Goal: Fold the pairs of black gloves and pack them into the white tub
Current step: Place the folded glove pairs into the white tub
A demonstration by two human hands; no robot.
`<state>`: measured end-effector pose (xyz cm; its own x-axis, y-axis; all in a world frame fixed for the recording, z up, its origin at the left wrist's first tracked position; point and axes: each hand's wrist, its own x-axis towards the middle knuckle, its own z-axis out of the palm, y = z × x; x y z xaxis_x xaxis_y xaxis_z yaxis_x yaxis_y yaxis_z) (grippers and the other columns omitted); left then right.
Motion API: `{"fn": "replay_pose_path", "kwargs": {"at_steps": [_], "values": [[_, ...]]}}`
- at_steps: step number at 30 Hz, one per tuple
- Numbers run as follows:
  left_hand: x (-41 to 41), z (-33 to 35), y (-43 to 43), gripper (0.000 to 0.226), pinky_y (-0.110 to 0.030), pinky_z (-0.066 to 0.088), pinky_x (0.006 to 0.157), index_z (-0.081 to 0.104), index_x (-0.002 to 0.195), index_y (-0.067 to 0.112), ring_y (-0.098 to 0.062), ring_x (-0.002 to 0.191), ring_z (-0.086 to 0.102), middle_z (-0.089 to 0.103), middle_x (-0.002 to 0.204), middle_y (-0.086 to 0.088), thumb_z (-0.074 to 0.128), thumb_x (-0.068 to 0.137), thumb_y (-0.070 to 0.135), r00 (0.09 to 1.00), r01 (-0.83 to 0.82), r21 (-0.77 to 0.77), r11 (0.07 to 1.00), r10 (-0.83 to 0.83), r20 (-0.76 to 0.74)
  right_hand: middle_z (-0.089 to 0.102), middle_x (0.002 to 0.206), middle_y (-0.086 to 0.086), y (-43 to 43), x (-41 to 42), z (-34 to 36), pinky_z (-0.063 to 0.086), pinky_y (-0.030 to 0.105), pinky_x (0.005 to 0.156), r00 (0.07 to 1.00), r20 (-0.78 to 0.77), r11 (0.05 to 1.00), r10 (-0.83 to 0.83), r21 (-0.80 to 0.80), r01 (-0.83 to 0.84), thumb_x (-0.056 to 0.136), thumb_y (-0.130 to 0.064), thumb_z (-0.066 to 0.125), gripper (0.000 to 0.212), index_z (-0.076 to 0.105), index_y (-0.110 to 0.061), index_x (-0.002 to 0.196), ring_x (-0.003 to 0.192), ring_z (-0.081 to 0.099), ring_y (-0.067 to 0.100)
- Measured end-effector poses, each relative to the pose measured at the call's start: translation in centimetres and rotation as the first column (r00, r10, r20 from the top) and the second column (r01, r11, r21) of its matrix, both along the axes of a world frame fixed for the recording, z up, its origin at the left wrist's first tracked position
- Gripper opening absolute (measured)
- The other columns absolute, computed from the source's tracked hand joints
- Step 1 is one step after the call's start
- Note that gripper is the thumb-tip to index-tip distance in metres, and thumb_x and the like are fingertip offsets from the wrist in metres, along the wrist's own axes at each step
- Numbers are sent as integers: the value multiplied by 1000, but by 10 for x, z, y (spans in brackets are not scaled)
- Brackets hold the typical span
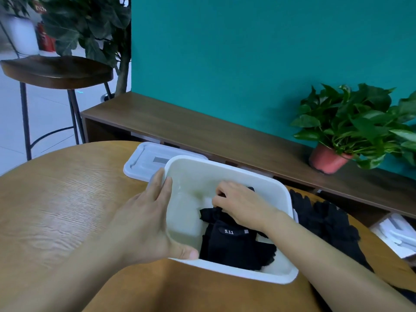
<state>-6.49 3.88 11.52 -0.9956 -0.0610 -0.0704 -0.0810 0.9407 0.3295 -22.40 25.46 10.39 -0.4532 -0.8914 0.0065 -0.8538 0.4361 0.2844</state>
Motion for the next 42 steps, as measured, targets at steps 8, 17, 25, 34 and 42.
{"fn": "replay_pose_path", "kwargs": {"at_steps": [8,17,25,34,42], "values": [[-4,-1,-1,161,-33,30,112,-28,152,26,-18,151,12,-42,154,14,47,33,105,1000,-3,17,1000,3,17,52,90,2,-5,-12,-15,41,31,74,998,1,997,69,-44,-69,73,-6,72,25,60,-20,89,86,50,26],[-4,1,0,163,-36,31,113,-22,155,25,-21,151,16,-38,156,13,50,32,104,1000,-3,36,999,3,8,64,107,8,2,-3,-2,51,41,82,999,-29,998,20,-65,-21,68,-11,85,47,70,-21,111,100,60,34],[-2,6,4,159,-34,30,111,-20,155,19,-21,150,18,-34,159,8,57,40,98,1000,-1,22,1000,1,19,57,124,13,24,23,3,50,41,80,994,-24,978,-107,-181,101,66,6,78,66,61,-18,125,108,55,35],[-1,3,2,157,-37,36,107,-15,154,26,-24,143,30,-28,160,9,56,36,100,1000,16,37,999,-15,-18,22,150,7,35,36,-4,35,22,89,892,215,901,-397,-97,424,98,-4,45,68,18,-24,157,133,29,25],[-3,0,3,157,-36,35,109,-19,155,23,-23,146,26,-31,160,9,57,41,98,1000,-12,41,999,13,-8,20,149,6,30,23,-10,40,29,99,829,344,885,-442,16,465,98,-2,44,69,16,-26,157,126,36,24]]}}
